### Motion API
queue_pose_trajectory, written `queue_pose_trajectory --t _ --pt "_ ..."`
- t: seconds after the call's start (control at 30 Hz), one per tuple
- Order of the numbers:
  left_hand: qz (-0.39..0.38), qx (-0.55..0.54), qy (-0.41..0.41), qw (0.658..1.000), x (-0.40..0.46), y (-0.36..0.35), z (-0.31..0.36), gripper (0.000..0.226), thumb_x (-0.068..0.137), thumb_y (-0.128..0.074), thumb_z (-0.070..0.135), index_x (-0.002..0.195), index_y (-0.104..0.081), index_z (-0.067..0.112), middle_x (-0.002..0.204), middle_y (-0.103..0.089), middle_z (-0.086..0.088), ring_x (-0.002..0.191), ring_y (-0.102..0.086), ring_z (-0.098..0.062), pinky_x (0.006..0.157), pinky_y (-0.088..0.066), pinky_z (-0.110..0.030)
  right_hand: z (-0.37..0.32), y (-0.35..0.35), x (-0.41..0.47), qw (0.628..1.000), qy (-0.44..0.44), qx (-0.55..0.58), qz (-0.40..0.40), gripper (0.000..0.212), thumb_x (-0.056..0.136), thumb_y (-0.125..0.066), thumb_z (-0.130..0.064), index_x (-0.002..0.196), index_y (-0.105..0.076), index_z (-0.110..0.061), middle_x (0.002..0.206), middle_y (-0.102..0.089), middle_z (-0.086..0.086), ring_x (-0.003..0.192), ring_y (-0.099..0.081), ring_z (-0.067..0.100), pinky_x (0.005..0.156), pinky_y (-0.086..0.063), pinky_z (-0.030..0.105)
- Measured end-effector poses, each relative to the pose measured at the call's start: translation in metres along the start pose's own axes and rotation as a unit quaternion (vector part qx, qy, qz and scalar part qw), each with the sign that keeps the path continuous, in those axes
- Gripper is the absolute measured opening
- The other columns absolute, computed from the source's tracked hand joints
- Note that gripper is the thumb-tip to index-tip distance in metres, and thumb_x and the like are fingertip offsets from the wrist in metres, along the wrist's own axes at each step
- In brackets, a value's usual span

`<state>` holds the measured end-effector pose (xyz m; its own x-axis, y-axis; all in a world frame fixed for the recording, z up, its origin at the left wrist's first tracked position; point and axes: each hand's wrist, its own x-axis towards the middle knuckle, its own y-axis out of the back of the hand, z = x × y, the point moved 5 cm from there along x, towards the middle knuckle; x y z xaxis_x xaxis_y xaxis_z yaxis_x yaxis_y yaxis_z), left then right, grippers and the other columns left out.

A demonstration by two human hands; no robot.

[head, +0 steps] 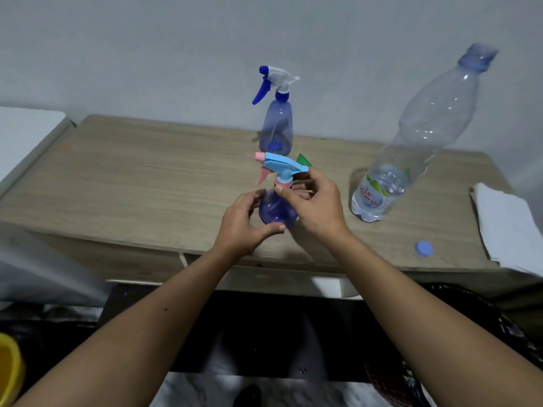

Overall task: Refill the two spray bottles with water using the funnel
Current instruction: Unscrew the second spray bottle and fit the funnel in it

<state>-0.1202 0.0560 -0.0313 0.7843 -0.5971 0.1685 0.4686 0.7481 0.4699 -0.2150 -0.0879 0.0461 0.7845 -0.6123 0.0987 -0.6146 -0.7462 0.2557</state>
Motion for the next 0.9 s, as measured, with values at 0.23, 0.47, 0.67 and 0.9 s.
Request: queue_pose_trajectory --t 0.23,0.47,0.67,0.9 --pt "-0.004 -0.009 -0.004 1.0 0.003 -0.008 -0.003 0.104 0.059 -0.096 0.063 0.146 -0.06 0.02 0.138 -0.069 0.003 0.125 -0.067 -0.011 0.108 -0.057 -0.041 0.01 0.004 -0.003 0.999 -0.008 0.031 0.014 0.041 0.087 -0.085 -0.009 0.124 -0.068 -0.009 0.104 -0.074 0.002 0.08 -0.068 -0.008 0.07 -0.055 0.012" --pt "0.002 -0.002 -0.016 1.0 0.005 -0.009 -0.008 0.093 0.065 -0.1 0.053 0.143 -0.061 0.02 0.134 -0.072 0.003 0.123 -0.068 -0.009 0.107 -0.057 -0.04 0.01 -0.003 0.003 0.995 -0.028 0.082 0.044 0.047 0.072 -0.096 -0.008 0.109 -0.067 -0.016 0.099 -0.078 0.008 0.095 -0.078 0.03 0.084 -0.066 0.046" --pt "0.0 0.004 -0.017 1.0 0.007 -0.01 -0.009 0.09 0.067 -0.098 0.051 0.144 -0.061 0.021 0.135 -0.07 0.005 0.122 -0.068 -0.009 0.104 -0.059 -0.041 0.001 0.001 0.008 0.998 -0.017 0.051 0.024 0.036 0.082 -0.089 -0.008 0.109 -0.067 -0.004 0.093 -0.078 0.0 0.082 -0.077 0.005 0.07 -0.059 0.017" --pt "-0.001 0.011 -0.017 1.0 0.008 -0.01 -0.008 0.092 0.068 -0.098 0.05 0.146 -0.06 0.02 0.137 -0.069 0.006 0.123 -0.067 -0.007 0.105 -0.058 -0.039 0.005 0.005 0.013 0.997 -0.019 0.071 -0.027 0.031 0.091 -0.079 -0.003 0.12 -0.068 -0.007 0.107 -0.077 0.006 0.095 -0.077 0.006 0.085 -0.059 0.021"
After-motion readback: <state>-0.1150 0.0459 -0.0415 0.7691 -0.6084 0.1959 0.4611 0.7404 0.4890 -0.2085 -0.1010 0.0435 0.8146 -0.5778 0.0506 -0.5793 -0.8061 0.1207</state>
